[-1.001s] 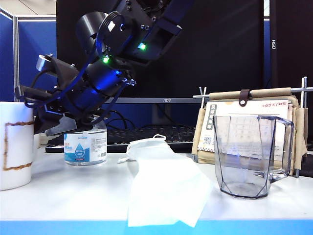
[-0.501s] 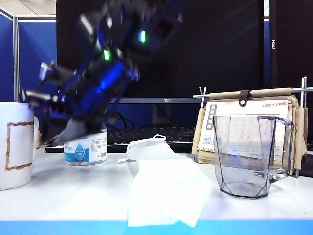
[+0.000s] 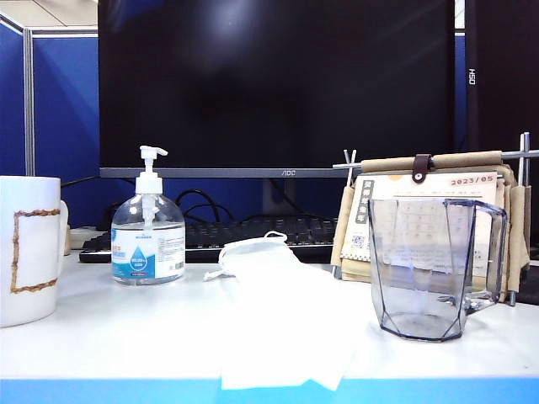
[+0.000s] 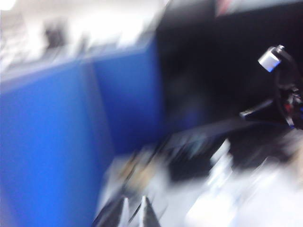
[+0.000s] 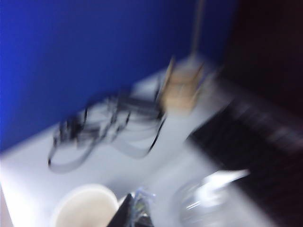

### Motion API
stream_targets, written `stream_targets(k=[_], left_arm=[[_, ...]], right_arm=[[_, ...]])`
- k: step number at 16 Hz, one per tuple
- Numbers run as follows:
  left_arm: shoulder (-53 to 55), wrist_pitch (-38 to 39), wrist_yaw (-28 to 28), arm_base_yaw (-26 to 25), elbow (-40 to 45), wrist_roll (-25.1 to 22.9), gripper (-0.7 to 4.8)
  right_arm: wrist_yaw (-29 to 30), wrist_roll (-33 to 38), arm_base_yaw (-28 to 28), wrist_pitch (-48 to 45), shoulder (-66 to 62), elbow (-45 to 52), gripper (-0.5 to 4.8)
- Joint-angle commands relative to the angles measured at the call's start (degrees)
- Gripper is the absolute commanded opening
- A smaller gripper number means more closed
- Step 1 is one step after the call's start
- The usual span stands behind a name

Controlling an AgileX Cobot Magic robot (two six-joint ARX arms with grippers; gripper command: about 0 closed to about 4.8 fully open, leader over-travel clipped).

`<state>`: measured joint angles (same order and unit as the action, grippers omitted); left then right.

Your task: Swap the positions of the transparent plastic cup and the white ceramic cup.

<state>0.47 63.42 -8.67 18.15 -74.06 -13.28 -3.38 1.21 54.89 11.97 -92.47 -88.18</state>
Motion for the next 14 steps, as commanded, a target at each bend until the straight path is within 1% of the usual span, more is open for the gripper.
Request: stream_targets(k=[1,2,3,4,5,6,7,8,9,10,11,12,13,14], left_arm=[[-0.1,-10.6,13.8,-0.1,-0.5,3.4,0.49],[-0.1,-12.7,17.9,-0.1,-0.6,5.0,0.49],[-0.1,-14.3,21.1,-0.1,-0.7,5.3,0.49],[-0.1,-14.8,23.2,-0.7,-1.4,5.0,0.49],[-0.1,-14.6,24.0,-3.0,-1.9,2.6,0.49],[-0.1,-13.0,23.7,-6.7,-1.9,-4.0,0.49],[0.0,-12.7,25.2,-11.8,1.4,-9.2,0.49],[0.0,-13.3,28.1,-11.9,5.6,-5.4,0.49],[-0.1,-13.2,28.0,-11.8,10.6,-3.6,0.49],[-0.1,-14.3,28.0,-11.4,19.6,-3.1,0.49],[-0.1,-16.6,28.4,-11.4,23.8,-1.3,0.49],[-0.1,-23.3,32.4,-11.4,28.6,3.7,0.49],[-0.1,-31.0,34.0,-11.3,32.2,8.0,0.49],[-0.1,-37.1,33.8,-11.4,34.3,9.6,0.49]], right_arm=[[-12.3,-8.1,6.6,7.9,15.6,-0.4,-0.06],[-18.2,-9.0,10.8,10.4,20.7,-0.4,-0.06],[-24.6,-8.9,15.7,13.0,25.4,-0.4,-0.06],[-31.7,-8.7,21.6,16.2,29.3,-0.3,-0.06],[-40.1,-8.4,27.8,19.2,32.0,0.0,-0.06],[-55.9,-7.2,37.0,22.6,34.8,1.4,-0.06],[-86.2,1.0,52.9,29.3,37.1,6.5,-0.06],[-90.7,6.4,59.3,34.4,37.8,9.6,-0.06],[-90.8,12.5,62.7,37.6,38.7,12.6,-0.06],[-90.6,23.0,63.5,39.7,39.1,17.7,-0.06],[-90.5,25.2,62.6,41.3,39.2,20.0,-0.06],[-89.1,28.0,60.1,44.1,40.3,21.4,-0.06],[-84.8,30.1,56.6,46.5,40.8,21.2,-0.06],[-78.3,30.3,51.2,47.6,42.9,20.8,-0.06]])
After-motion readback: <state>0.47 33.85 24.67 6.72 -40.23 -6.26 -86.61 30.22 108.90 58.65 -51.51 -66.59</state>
